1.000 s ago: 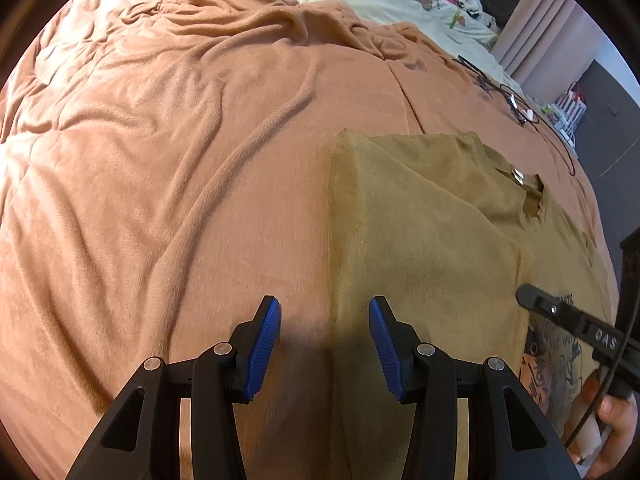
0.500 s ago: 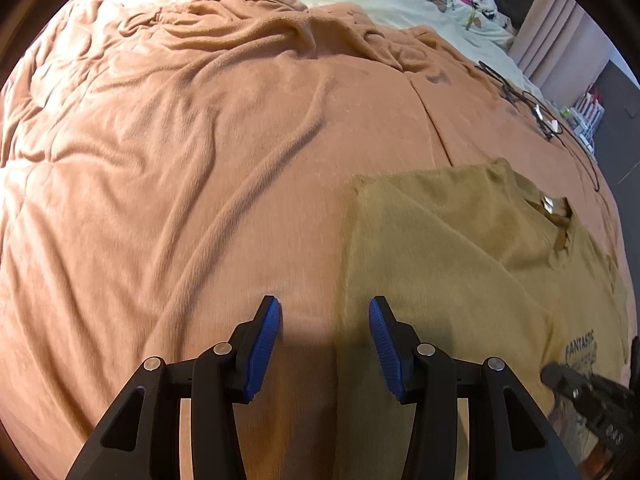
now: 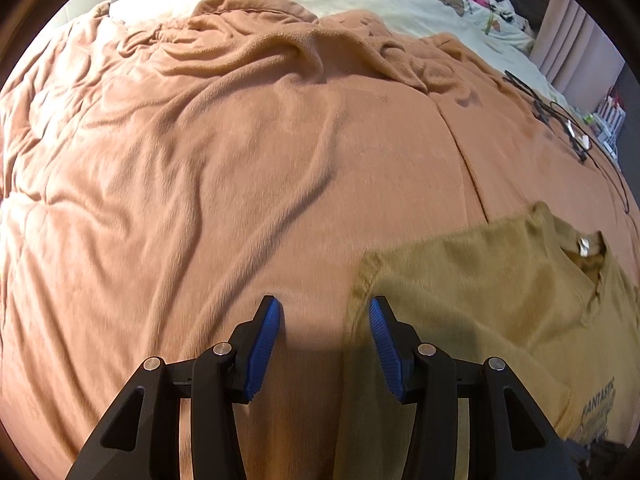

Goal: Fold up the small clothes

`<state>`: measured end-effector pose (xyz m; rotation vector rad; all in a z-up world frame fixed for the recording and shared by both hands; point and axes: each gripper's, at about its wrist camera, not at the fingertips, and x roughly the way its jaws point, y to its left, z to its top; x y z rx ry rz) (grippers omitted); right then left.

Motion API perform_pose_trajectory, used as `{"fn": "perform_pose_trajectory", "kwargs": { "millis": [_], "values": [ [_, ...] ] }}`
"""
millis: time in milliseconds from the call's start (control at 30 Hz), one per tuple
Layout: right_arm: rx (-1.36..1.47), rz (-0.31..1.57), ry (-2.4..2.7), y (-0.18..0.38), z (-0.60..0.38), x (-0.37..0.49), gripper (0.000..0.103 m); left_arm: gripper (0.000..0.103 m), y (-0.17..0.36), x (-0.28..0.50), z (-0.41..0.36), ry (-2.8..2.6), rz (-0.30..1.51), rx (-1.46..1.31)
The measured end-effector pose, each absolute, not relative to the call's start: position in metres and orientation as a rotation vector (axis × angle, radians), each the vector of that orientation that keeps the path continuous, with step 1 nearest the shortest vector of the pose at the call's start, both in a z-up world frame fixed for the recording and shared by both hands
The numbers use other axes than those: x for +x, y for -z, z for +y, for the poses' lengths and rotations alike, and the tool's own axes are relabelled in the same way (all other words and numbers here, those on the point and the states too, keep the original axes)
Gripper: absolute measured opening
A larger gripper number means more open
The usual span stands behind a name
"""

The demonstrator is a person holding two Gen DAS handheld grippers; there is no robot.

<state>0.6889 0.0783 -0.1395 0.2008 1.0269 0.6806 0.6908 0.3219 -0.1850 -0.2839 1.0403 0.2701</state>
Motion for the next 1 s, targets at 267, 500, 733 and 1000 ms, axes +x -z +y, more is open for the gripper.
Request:
{"fn": "perform_pose_trajectory", "kwargs": {
  "millis": [267,500,733,1000],
  "values": [
    [0.183,1.013,-0.700,0.139,0.076,0.684,0.000,0.051,0.181,0.698,0.327,-0.320,1.028,-0.273],
    [0.182,0.989,-0.705,0.129,0.063,0.670,0.051,0.051,0.170,0.660,0.329,-0.258,1.047,-0.276],
    [0.172,0.986,-0.681,0.122,0.037,0.646,0.061,0.051,0.163,0.614,0.310,-0.172,1.075,-0.266],
    [0.160,0.973,-0.639,0.104,-0.004,0.622,0.061,0.051,0.161,0.571,0.289,-0.136,1.093,-0.293]
  ]
}}
